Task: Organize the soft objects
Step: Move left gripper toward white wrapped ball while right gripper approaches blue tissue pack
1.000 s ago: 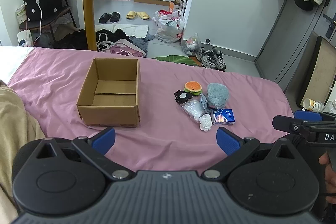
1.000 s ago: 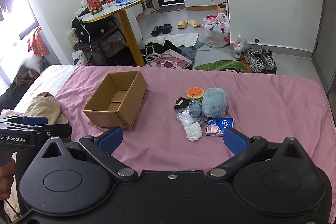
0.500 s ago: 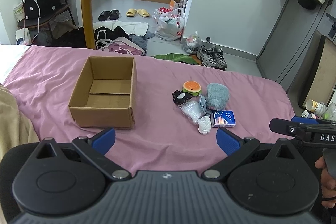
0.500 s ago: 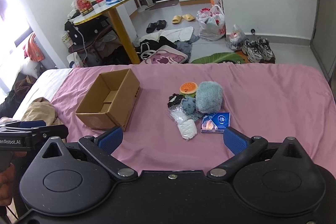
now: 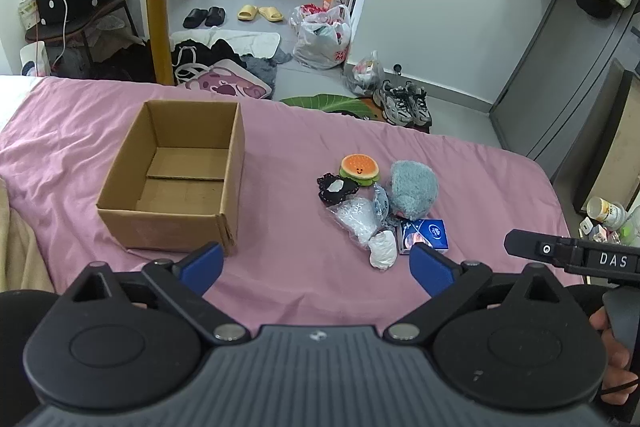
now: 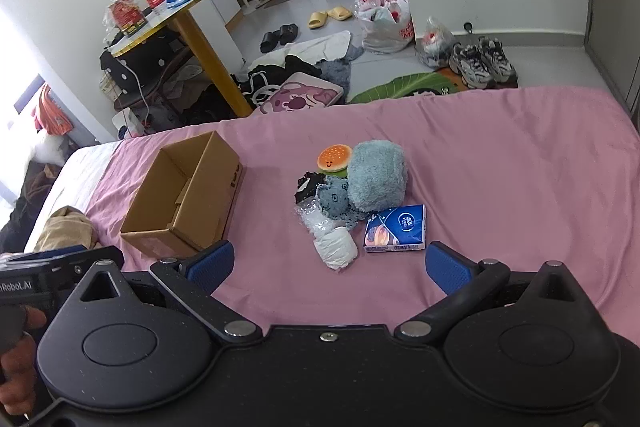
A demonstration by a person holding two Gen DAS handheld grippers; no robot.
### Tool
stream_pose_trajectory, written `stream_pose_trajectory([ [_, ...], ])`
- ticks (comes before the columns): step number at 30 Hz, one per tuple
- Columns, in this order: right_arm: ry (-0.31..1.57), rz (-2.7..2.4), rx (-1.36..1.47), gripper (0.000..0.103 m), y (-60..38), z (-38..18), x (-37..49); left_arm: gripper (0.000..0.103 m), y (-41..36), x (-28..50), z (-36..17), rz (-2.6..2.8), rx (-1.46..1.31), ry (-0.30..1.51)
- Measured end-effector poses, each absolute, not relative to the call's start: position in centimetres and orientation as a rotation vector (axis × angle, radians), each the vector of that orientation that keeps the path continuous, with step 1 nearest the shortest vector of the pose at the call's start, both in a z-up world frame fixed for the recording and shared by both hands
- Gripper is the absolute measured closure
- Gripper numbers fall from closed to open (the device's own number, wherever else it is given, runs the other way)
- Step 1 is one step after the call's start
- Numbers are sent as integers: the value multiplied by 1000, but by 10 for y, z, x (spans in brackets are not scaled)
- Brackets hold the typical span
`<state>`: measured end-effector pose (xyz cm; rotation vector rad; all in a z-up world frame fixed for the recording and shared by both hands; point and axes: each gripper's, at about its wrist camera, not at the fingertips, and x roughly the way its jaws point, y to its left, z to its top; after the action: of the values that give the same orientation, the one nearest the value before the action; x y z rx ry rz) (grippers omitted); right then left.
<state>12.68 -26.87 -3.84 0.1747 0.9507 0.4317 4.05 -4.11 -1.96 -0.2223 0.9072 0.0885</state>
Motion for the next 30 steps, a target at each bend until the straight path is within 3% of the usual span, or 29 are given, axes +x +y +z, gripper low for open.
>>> stream_pose_trajectory([
  [9,1003,411,238,0,-273,-57,155,4,-50,64,-38,79,-247,931],
  [22,1091,407,316,0,-275,-93,196,29,-65,100,-75,76,-306,992],
  [30,1149,407,340,0,-279,-118,215,37,-72,121,-100,79,-363,1014],
])
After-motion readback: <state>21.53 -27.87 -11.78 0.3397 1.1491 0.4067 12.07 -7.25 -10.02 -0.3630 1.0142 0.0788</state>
